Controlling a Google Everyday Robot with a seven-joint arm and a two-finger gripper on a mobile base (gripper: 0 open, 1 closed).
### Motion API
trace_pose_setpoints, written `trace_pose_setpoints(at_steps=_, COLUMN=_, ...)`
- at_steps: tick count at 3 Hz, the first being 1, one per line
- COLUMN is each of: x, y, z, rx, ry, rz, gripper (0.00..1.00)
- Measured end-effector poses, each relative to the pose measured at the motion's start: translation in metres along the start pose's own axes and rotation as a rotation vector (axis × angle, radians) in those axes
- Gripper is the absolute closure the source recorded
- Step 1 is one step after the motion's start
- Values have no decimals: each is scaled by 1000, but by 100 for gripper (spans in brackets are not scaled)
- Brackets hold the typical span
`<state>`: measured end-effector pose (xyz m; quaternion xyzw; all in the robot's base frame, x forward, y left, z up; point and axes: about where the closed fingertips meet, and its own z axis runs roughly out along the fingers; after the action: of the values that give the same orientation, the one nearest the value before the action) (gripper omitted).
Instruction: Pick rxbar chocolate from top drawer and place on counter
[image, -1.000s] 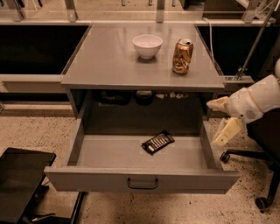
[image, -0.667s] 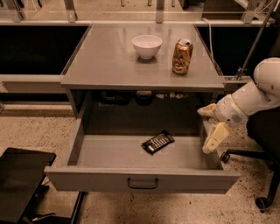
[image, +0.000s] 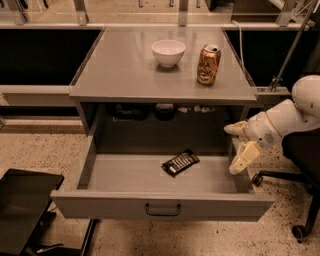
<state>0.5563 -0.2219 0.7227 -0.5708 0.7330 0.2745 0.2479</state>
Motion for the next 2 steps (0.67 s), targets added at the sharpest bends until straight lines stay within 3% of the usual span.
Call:
trace_pose_setpoints(at_steps=1, x=-14, y=-13, z=30, rx=8, ry=-111, rz=26, gripper=0)
trace_pose_setpoints(at_steps=2, x=-34, y=-44, z=65, rx=122, ry=-173, rz=52, gripper=0)
